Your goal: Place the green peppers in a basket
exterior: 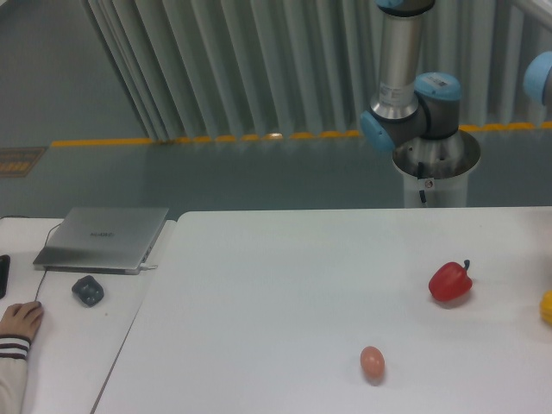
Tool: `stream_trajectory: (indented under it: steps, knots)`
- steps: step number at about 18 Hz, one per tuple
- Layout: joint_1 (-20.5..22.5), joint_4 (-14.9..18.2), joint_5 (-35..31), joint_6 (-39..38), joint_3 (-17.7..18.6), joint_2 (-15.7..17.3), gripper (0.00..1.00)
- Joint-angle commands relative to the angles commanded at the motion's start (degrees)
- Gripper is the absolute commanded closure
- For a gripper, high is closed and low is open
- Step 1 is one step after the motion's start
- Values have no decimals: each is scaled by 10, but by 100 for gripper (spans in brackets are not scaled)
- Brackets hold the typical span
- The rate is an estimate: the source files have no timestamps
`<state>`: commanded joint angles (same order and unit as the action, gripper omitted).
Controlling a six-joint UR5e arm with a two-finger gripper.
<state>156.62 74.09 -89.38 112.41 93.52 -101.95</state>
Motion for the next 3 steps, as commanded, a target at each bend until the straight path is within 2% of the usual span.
stream_trajectory:
  steps: [3]
  knots:
    - [-1,0,1,0,0,0,0]
